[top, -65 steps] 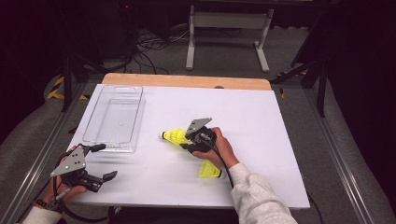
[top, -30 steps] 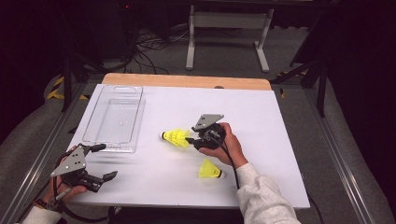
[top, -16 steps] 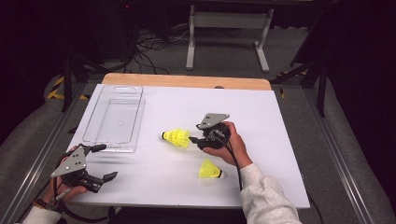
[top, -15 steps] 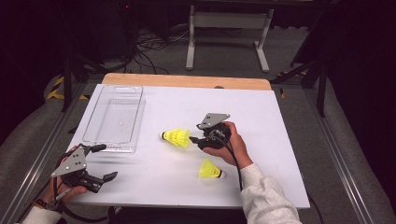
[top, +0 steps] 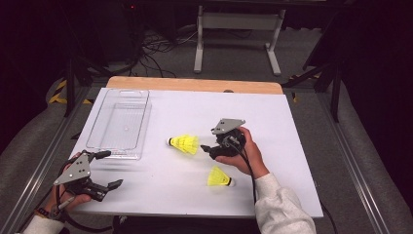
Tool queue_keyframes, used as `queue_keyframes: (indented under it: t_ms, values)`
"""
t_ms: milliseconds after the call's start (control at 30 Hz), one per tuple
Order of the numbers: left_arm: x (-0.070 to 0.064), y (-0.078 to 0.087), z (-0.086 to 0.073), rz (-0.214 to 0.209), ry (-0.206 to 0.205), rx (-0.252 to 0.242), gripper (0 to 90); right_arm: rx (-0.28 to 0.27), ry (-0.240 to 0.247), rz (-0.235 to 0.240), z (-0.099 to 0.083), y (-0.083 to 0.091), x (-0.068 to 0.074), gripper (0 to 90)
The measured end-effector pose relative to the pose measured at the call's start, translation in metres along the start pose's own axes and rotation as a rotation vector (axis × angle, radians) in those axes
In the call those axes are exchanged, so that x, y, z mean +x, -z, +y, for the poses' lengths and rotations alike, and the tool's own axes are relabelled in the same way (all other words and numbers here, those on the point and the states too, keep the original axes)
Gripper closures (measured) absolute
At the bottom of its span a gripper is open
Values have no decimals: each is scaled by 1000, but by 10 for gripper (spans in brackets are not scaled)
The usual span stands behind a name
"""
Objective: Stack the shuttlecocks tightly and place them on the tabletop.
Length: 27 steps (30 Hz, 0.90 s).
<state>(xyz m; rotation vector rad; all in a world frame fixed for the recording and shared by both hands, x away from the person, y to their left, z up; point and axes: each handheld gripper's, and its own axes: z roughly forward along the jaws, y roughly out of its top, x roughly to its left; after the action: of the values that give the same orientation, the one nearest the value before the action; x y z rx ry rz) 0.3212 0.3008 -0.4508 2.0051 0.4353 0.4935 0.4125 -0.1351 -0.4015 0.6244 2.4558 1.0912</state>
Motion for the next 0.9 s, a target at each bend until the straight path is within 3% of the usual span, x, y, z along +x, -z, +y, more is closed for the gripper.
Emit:
queue_keyframes:
  t_ms: [333, 900]
  values:
    - [0, 0, 0, 0, 1, -2, 28, -5, -5, -3, -2, 8, 2, 251]
    - [-1, 0, 0, 2, 2, 0, 31, 41, 5, 41, -13, 21, 12, 174]
